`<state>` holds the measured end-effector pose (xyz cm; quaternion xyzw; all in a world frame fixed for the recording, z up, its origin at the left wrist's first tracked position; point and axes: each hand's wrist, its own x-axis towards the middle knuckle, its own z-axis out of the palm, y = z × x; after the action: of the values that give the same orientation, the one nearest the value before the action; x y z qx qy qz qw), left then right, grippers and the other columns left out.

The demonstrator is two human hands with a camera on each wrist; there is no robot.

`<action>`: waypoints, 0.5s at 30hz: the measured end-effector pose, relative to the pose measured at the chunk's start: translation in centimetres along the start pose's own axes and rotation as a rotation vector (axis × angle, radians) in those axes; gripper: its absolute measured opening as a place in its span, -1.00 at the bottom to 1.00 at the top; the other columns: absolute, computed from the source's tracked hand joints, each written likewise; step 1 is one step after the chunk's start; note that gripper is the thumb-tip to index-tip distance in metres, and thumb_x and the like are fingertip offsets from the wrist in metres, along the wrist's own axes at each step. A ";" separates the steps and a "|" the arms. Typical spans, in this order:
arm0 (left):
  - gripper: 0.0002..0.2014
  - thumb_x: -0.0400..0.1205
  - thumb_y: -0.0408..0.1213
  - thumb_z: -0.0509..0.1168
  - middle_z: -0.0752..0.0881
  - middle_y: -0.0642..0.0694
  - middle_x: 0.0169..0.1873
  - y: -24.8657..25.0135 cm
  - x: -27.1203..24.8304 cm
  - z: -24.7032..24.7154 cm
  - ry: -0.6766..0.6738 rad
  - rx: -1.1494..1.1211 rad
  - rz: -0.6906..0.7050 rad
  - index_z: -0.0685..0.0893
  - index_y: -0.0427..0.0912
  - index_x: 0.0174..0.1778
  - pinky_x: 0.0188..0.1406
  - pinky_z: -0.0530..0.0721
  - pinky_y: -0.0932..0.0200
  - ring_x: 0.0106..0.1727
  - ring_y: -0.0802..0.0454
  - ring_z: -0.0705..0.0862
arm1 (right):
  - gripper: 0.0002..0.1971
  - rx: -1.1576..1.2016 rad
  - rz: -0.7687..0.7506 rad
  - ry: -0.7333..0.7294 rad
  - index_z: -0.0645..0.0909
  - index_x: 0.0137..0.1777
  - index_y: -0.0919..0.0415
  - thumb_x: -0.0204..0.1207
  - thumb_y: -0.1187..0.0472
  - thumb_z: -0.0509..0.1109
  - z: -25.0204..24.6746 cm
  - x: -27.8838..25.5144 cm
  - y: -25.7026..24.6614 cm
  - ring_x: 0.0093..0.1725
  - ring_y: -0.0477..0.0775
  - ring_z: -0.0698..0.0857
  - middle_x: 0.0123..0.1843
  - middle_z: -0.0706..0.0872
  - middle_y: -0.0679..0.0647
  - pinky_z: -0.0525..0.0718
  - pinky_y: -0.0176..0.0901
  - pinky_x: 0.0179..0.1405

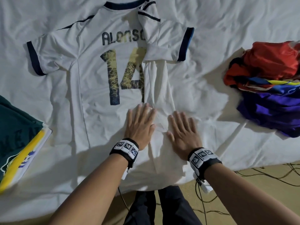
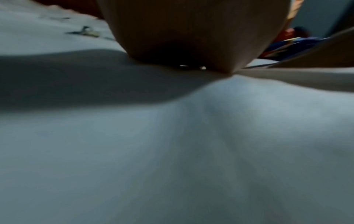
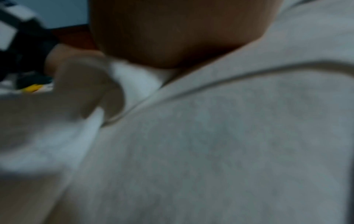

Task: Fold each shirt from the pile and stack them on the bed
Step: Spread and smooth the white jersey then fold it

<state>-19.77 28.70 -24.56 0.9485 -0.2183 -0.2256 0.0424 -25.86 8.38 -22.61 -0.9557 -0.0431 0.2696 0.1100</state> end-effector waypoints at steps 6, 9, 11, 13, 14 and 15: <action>-0.36 0.76 0.07 -0.05 0.04 -0.26 0.81 -3.4 -0.6 -2.3 0.120 -0.115 -0.189 0.30 -0.12 0.76 0.70 -0.11 -0.53 0.82 -0.27 -0.09 | -0.29 0.038 0.027 0.119 -0.18 0.83 0.13 0.77 -0.19 -0.21 -3.6 1.9 -0.4 0.80 0.25 -0.27 0.83 -0.24 0.18 -0.27 0.30 0.75; -0.46 0.77 0.01 0.06 0.14 -0.28 0.78 -5.6 0.5 -4.8 0.210 -0.191 -0.315 0.41 -0.08 0.67 0.68 -0.01 -0.54 0.80 -0.31 0.01 | -0.31 0.053 -0.039 0.140 -0.17 0.83 0.12 0.79 -0.18 -0.21 -6.2 4.7 -2.5 0.79 0.21 -0.33 0.83 -0.30 0.16 -0.24 0.28 0.77; -0.51 0.78 -0.05 0.13 0.18 -0.27 0.77 -7.4 1.4 -6.6 0.240 -0.250 -0.419 0.43 -0.06 0.65 0.69 0.06 -0.49 0.79 -0.29 0.05 | -0.31 0.052 -0.071 0.145 -0.17 0.82 0.11 0.78 -0.20 -0.23 -7.7 7.2 -4.3 0.79 0.19 -0.35 0.82 -0.33 0.14 -0.22 0.28 0.77; -0.53 0.78 -0.07 0.17 0.23 -0.26 0.75 -9.5 2.6 -8.3 0.278 -0.284 -0.507 0.46 -0.08 0.62 0.66 0.13 -0.45 0.77 -0.28 0.11 | -0.32 0.043 -0.113 0.169 -0.15 0.82 0.10 0.78 -0.20 -0.24 -9.2 10.1 -6.2 0.79 0.19 -0.33 0.82 -0.31 0.14 -0.16 0.29 0.77; -0.54 0.79 -0.07 0.16 0.24 -0.27 0.73 -10.7 3.2 -9.1 0.291 -0.295 -0.544 0.47 -0.09 0.61 0.63 0.16 -0.43 0.75 -0.28 0.14 | -0.32 0.043 -0.127 0.180 -0.14 0.82 0.09 0.78 -0.20 -0.24 -10.0 11.7 -7.2 0.79 0.19 -0.33 0.82 -0.31 0.14 -0.15 0.28 0.78; -0.55 0.79 -0.07 0.16 0.25 -0.27 0.72 -11.9 3.7 -10.0 0.297 -0.308 -0.580 0.47 -0.10 0.61 0.61 0.19 -0.40 0.73 -0.28 0.16 | -0.32 0.047 -0.139 0.184 -0.13 0.83 0.09 0.79 -0.19 -0.22 -10.9 13.3 -8.4 0.79 0.18 -0.35 0.82 -0.31 0.14 -0.18 0.27 0.78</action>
<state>-7.65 37.67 -19.31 0.9759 0.1050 -0.1183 0.1504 -9.05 16.35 -18.30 -0.9683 -0.0924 0.1733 0.1544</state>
